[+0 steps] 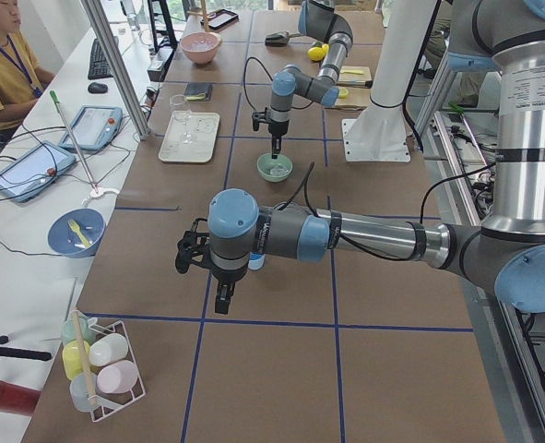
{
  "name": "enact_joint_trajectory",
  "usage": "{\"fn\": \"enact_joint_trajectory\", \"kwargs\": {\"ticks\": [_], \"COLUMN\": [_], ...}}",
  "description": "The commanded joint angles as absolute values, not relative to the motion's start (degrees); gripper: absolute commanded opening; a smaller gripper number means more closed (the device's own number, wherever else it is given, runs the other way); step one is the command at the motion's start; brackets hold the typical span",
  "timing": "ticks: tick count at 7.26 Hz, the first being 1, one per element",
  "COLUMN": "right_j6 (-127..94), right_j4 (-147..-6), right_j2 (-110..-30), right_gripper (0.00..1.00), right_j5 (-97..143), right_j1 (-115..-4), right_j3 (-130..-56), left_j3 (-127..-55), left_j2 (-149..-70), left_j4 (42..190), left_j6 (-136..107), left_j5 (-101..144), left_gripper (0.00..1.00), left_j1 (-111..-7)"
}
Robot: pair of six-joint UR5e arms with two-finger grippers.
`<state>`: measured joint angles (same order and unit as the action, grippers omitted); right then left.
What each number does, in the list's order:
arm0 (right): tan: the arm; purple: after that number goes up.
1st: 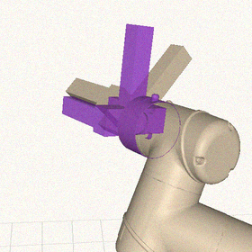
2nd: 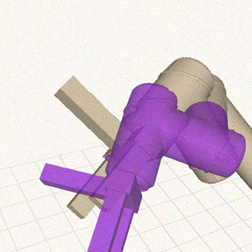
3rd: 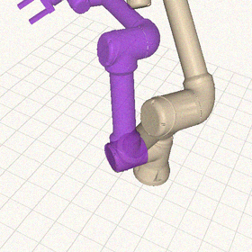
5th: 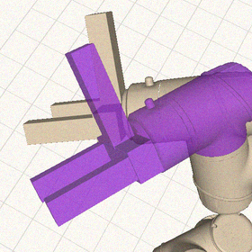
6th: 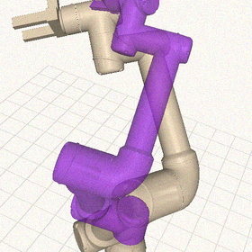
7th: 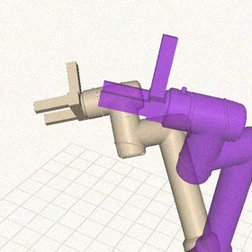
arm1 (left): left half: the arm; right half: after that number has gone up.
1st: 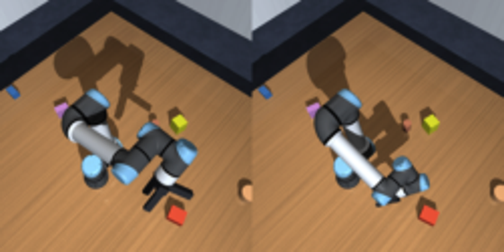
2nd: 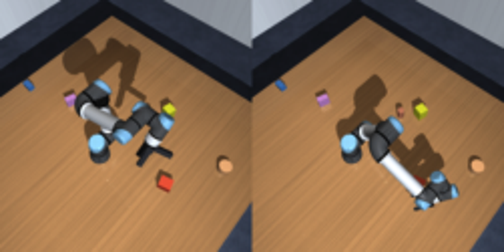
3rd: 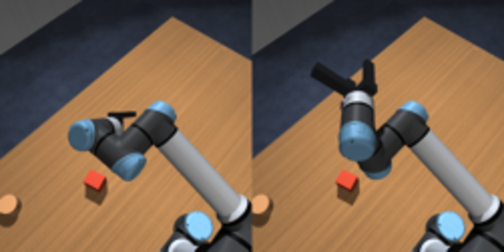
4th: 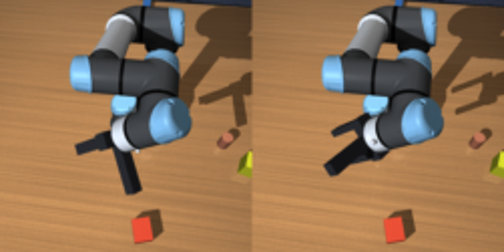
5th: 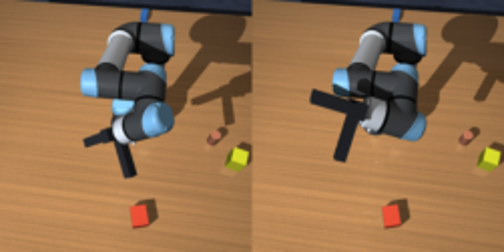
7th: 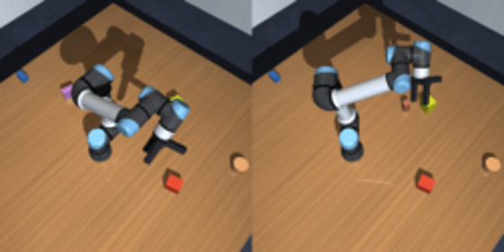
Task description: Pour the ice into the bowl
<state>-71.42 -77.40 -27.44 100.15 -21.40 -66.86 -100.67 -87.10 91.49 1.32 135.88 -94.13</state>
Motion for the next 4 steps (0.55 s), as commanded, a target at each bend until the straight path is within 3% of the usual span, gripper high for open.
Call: {"fn": "enact_joint_trajectory", "kwargs": {"ticks": [1,2,4], "right_j6": [-71.7,-71.5,-70.3], "right_j4": [-76.2,-78.3,-91.0], "right_j2": [-27.7,-28.0,-32.0], "right_gripper": [0.00,0.00,0.00], "right_j5": [100.4,101.1,109.2], "right_j1": [-21.9,-23.3,-28.9], "right_j3": [-70.3,-72.0,-85.1], "left_j3": [-100.6,-100.6,-100.1], "left_j2": [-87.1,-87.1,-87.0], "left_j4": [91.5,91.5,91.5], "left_j6": [1.3,1.3,1.3], "left_j5": [135.9,135.9,135.9], "left_gripper": [1.00,1.00,1.00], "left_j1": [-94.1,-94.1,-94.1]}}
